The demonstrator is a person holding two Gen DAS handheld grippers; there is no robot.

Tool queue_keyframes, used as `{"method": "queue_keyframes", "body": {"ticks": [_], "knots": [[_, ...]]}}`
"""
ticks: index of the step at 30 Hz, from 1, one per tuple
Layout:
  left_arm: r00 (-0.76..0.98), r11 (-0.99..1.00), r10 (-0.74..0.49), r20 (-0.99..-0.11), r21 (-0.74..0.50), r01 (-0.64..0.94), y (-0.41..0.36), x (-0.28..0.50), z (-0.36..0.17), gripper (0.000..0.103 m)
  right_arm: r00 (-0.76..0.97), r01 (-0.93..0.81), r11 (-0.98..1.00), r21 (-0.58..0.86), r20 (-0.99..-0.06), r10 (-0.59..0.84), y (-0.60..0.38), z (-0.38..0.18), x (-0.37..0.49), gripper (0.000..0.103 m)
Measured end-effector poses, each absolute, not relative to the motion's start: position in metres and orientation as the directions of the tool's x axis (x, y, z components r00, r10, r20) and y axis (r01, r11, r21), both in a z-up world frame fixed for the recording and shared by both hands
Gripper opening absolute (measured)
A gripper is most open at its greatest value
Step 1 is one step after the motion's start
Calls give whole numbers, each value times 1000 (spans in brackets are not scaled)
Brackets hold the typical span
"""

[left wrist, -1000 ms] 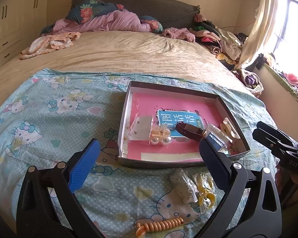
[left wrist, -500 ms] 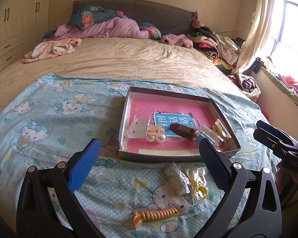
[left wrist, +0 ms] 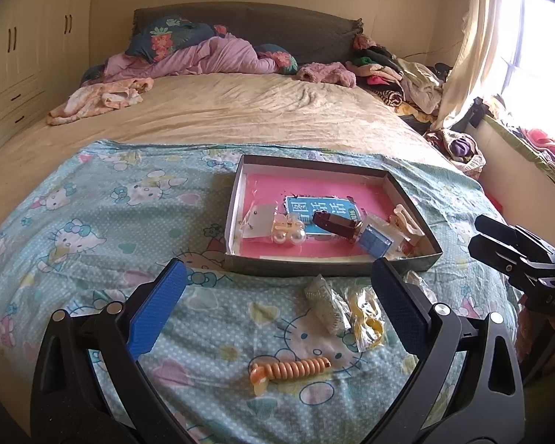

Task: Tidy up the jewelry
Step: 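Withdraw both tools from the box toward the remaining items on the duvet, then grasp the orange coil hair tie with the left tool while the right tool grasps the yellow hoop earrings bag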

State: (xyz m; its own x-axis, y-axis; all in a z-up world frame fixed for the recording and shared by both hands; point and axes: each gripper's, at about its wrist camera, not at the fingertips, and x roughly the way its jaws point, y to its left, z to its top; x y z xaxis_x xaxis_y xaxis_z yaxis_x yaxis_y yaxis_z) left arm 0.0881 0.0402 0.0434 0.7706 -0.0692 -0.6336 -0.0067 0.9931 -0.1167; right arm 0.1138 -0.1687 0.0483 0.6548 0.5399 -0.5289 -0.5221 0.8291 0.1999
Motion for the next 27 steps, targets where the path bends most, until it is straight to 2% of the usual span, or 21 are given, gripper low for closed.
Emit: {"method": "queue_keyframes", "body": {"ticks": [15, 27], "knots": [[741, 997, -56, -669, -75, 8, 27, 62, 21, 93, 599, -568, 800, 193, -570, 563, -156, 35, 94, 84], [678, 998, -62, -732, -62, 24, 23, 50, -9, 93, 580, -576, 794, 193, -587, 564, -153, 30, 90, 84]]}}
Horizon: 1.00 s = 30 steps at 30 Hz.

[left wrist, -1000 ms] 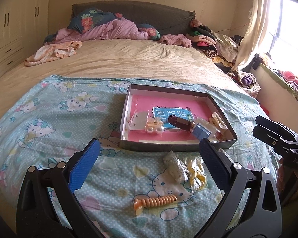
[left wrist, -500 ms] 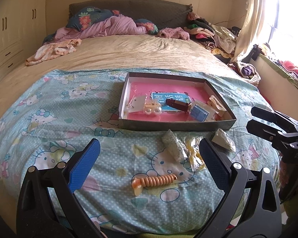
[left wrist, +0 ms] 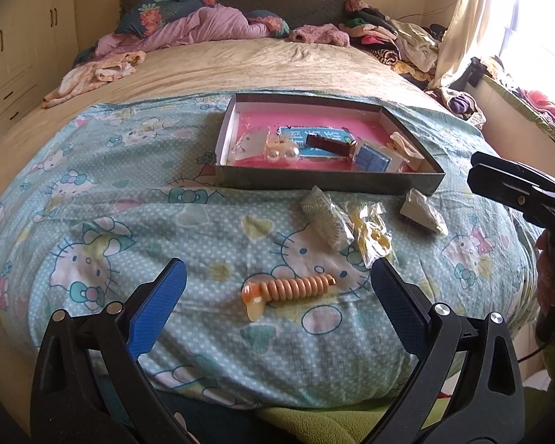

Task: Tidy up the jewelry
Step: 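Grasp the orange coil hair tie with the left tool while the right tool grasps the yellow hoop earrings bag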

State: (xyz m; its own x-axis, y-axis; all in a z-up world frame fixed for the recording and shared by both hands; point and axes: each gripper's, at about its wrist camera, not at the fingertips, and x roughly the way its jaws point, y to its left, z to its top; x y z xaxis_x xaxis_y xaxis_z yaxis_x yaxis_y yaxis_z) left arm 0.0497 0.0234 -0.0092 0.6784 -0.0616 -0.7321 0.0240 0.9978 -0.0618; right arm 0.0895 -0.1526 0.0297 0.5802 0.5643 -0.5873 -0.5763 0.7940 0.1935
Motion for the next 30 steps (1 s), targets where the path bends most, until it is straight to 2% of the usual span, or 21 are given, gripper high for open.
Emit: {"method": "queue_keyframes", "body": {"ticks": [12, 30], "knots": [[576, 997, -76, -814, -71, 32, 16, 64, -51, 93, 521, -564, 794, 228, -647, 556, -148, 4, 97, 84], [483, 998, -53, -874, -64, -6, 17, 97, -81, 93, 386, -548, 780, 303, -735, 557, -127, -40, 124, 84]]}}
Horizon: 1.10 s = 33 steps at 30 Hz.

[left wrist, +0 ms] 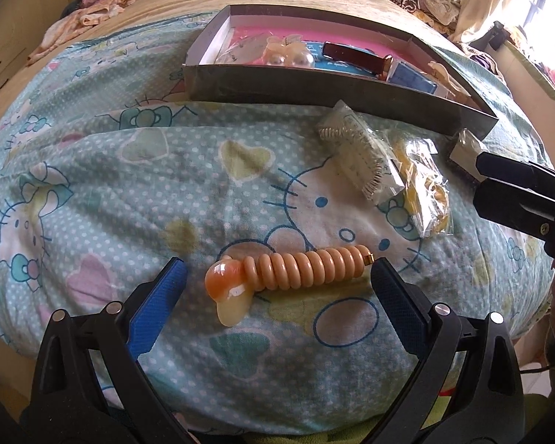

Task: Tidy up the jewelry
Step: 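Grasp the orange coil hair tie with the left tool while the right tool grasps the yellow hoop earrings bag, then carry the hair tie and yellow earrings into the pink box and open both tools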

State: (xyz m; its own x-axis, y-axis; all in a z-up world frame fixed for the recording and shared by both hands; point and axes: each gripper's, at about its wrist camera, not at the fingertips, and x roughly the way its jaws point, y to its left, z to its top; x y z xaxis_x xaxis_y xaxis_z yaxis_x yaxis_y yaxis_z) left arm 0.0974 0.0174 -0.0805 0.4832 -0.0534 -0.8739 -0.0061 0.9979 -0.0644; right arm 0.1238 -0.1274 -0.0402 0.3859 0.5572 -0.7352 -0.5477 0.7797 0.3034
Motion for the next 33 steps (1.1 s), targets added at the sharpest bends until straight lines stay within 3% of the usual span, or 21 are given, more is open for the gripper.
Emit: {"method": "queue_keyframes", "body": {"ticks": [5, 7, 13, 15, 21, 33], "knots": [[490, 996, -75, -868, -89, -5, 23, 98, -81, 93, 361, -562, 777, 282, -762, 538, -113, -49, 131, 84], [497, 994, -86, -864, -105, -10, 26, 98, -80, 91, 351, -564, 779, 273, -775, 526, -108, -54, 134, 79], [514, 990, -106, -851, -140, -28, 34, 97, -78, 72, 321, -554, 789, 264, -807, 495, -99, -70, 145, 68], [520, 987, -118, -846, -158, -34, 38, 96, -77, 67, 338, -571, 787, 233, -807, 484, -96, -70, 145, 62], [543, 983, -146, -827, -183, -15, 38, 92, -72, 64, 369, -605, 778, 172, -805, 465, -96, -73, 141, 38], [603, 986, -149, -784, -161, 34, 28, 81, -44, 64, 409, -599, 772, 213, -748, 523, -126, -46, 123, 35]]}}
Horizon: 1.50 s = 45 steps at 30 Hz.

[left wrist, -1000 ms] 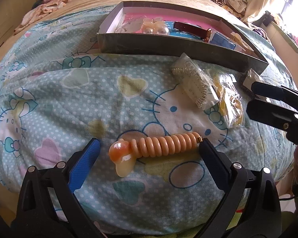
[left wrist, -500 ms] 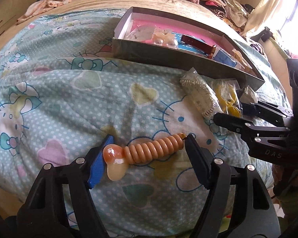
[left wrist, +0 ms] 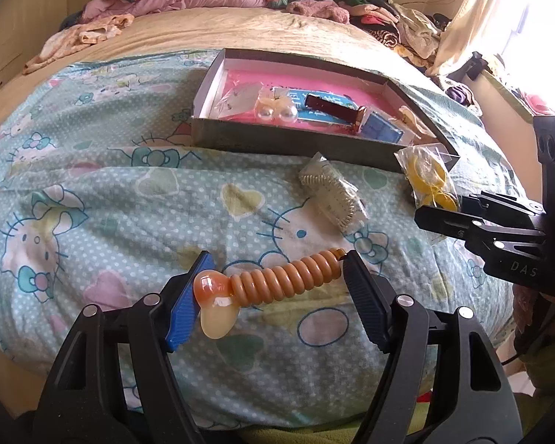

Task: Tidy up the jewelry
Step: 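Carry the hair tie and yellow earrings into the pink box and open both tools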

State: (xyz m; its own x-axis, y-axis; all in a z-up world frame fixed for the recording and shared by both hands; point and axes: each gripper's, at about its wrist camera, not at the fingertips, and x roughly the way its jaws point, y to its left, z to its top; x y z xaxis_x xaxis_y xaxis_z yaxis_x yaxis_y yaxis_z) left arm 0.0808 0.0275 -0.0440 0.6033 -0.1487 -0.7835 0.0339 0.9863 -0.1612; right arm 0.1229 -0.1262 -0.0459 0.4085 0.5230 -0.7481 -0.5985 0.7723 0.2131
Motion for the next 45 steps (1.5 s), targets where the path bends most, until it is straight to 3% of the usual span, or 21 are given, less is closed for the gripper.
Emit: {"method": "queue_keyframes", "body": {"ticks": [24, 45], "knots": [[692, 990, -139, -708, -100, 97, 11, 125, 16, 64, 573, -539, 816, 207, -620, 536, -179, 17, 135, 35], [706, 989, -142, -693, -74, 127, -7, 169, 24, 64, 656, -492, 849, 193, -559, 507, -201, 38, 162, 35]]}}
